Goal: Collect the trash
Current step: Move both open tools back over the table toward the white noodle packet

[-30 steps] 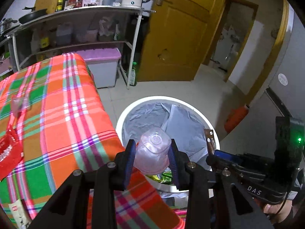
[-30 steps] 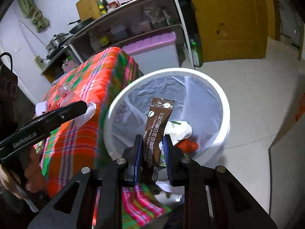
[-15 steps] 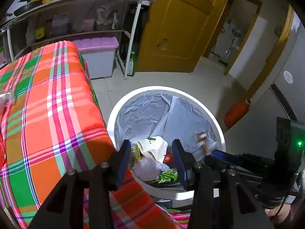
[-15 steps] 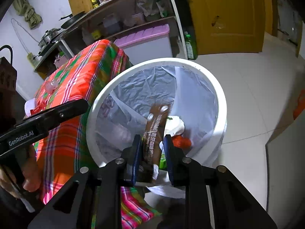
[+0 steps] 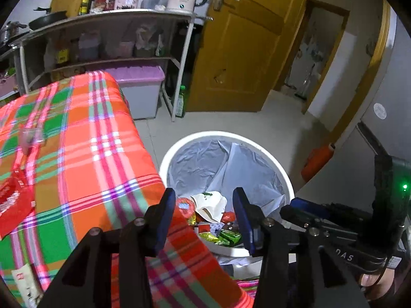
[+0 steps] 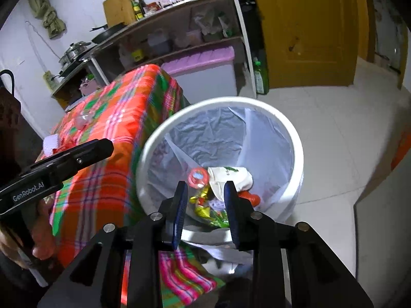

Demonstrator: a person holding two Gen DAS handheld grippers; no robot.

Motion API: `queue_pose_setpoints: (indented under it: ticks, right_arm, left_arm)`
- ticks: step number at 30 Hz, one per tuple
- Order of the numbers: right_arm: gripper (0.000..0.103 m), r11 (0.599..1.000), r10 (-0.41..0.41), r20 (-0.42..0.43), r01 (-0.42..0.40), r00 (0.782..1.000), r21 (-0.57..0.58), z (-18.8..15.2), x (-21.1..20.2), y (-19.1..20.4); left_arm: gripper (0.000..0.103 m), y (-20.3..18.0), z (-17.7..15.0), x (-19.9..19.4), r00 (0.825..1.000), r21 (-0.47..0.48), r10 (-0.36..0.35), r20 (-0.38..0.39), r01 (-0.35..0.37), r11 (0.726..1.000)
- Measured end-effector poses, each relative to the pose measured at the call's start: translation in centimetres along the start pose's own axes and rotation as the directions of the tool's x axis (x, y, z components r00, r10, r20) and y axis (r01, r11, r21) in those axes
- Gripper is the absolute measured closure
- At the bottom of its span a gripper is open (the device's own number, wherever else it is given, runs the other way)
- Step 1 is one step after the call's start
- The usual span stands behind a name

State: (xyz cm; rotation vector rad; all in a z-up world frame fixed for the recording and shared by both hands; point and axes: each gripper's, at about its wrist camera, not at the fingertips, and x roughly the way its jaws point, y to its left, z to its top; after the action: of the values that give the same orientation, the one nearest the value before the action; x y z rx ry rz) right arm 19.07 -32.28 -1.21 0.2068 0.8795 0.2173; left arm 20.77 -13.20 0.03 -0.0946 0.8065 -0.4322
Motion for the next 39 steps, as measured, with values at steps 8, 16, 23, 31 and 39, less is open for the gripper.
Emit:
queue_pose_setpoints:
  ticks: [8, 16, 23, 31, 39]
  right_arm:
    - [0.073, 0.998, 0.032, 0.052, -0.028, 0.998, -0.064, 0.1, -2.6, 3.3]
    - [0.073, 0.989, 0.086, 0.075, -0.076, 0.994, -0.127, -0.5, -4.2, 6.8]
    - [0.072, 0.978, 0.135, 0.076, -0.121, 0.988, -0.17, -1.6, -4.9, 9.6]
    - [0.069, 0.965, 0.176, 0.055, -0.161, 0.983, -0.205, -2.6, -4.8, 11.7]
    - [0.069, 0.955, 0.202, 0.034, -0.189, 0.979, -0.23, -3.1, -4.3, 13.1]
  left_arm:
    - [0.055, 1.1, -0.7, -4.4, 0.997, -0.016, 0.04, 0.07, -0.039, 0.999]
    - [0.055, 2.3, -2.1, -8.0, 0.988, -0.03, 0.097, 0.121, -0.094, 0.995]
    - [0.055, 4.0, -3.8, -10.3, 0.978, -0.061, 0.153, 0.144, -0.145, 0.987]
    - [0.055, 6.7, -5.9, -12.1, 0.963, -0.111, 0.229, 0.145, -0.214, 0.971]
    - [0.048, 9.2, -8.5, -13.2, 0.946, -0.151, 0.292, 0.138, -0.271, 0.951]
